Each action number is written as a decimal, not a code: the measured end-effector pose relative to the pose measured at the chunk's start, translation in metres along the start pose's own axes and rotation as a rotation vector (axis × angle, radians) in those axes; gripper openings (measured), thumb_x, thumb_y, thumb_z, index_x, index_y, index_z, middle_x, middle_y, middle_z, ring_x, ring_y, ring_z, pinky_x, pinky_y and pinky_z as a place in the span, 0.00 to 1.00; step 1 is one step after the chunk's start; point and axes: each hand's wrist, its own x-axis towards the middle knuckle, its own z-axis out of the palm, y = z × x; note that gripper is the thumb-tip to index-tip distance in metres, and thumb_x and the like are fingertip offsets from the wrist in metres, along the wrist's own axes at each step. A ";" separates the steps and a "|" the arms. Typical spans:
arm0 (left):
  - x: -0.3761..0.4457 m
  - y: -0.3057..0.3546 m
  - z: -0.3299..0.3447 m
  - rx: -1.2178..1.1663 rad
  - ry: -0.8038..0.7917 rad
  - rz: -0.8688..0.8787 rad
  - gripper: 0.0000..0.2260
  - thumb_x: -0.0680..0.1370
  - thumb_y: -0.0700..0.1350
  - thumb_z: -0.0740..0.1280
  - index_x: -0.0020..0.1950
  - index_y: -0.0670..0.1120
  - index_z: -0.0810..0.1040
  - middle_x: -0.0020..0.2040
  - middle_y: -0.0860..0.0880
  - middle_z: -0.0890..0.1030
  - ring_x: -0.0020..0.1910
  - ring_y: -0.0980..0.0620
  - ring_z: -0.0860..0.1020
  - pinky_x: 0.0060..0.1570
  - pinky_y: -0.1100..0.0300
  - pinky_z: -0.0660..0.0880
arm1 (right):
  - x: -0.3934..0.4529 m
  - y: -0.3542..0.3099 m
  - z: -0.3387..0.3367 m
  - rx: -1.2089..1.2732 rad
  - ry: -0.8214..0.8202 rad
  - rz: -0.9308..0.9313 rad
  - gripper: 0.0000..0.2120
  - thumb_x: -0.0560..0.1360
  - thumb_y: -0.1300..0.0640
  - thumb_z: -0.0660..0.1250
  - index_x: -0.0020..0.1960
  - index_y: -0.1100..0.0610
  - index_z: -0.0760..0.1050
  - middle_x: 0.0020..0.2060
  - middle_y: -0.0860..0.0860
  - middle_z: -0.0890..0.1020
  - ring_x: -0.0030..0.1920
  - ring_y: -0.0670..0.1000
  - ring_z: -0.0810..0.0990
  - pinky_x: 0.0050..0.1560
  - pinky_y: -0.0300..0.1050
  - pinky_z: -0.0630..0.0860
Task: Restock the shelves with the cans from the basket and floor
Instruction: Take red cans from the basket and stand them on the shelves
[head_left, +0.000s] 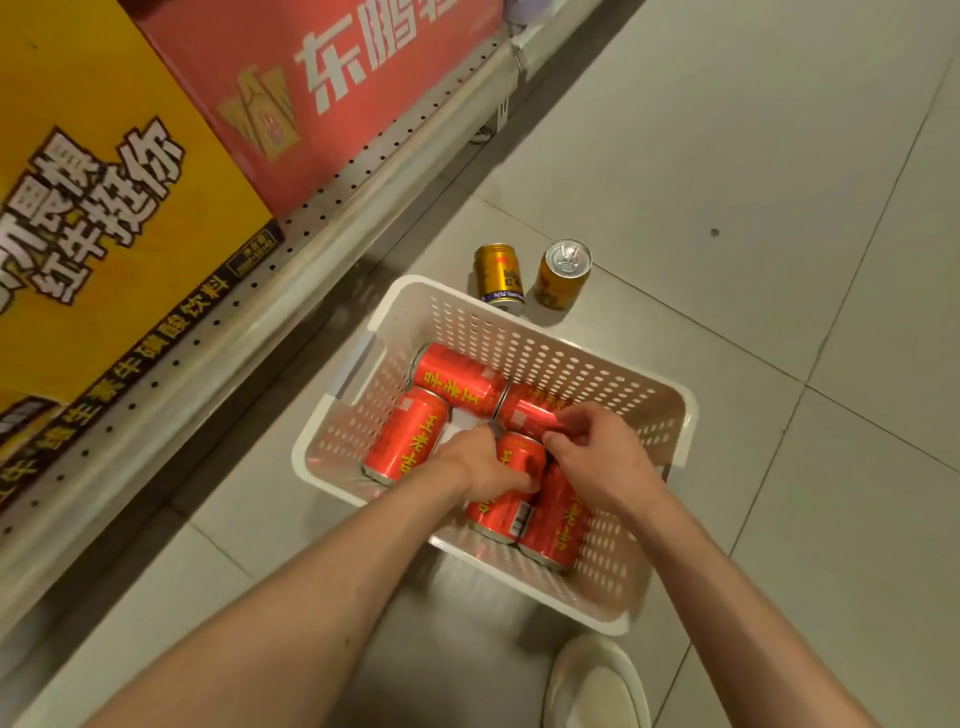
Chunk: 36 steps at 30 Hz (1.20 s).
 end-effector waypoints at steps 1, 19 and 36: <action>0.003 0.000 0.003 0.024 0.000 -0.003 0.30 0.68 0.53 0.81 0.66 0.46 0.76 0.59 0.44 0.83 0.57 0.43 0.83 0.59 0.48 0.80 | 0.002 0.000 -0.001 0.024 0.007 0.006 0.15 0.79 0.52 0.71 0.65 0.54 0.79 0.56 0.50 0.84 0.55 0.50 0.82 0.56 0.46 0.77; -0.032 -0.011 -0.060 0.067 0.176 0.197 0.27 0.66 0.57 0.80 0.59 0.54 0.74 0.52 0.54 0.85 0.48 0.57 0.84 0.52 0.57 0.82 | 0.012 -0.008 0.011 -0.434 0.065 -0.240 0.16 0.79 0.54 0.68 0.66 0.58 0.75 0.59 0.57 0.82 0.58 0.59 0.81 0.57 0.50 0.75; -0.108 -0.020 -0.111 0.100 0.392 0.382 0.33 0.68 0.64 0.78 0.69 0.58 0.70 0.49 0.66 0.79 0.48 0.71 0.78 0.41 0.75 0.74 | 0.015 -0.012 0.054 -1.001 0.157 -0.279 0.22 0.76 0.59 0.70 0.66 0.58 0.68 0.61 0.56 0.77 0.60 0.58 0.77 0.54 0.55 0.78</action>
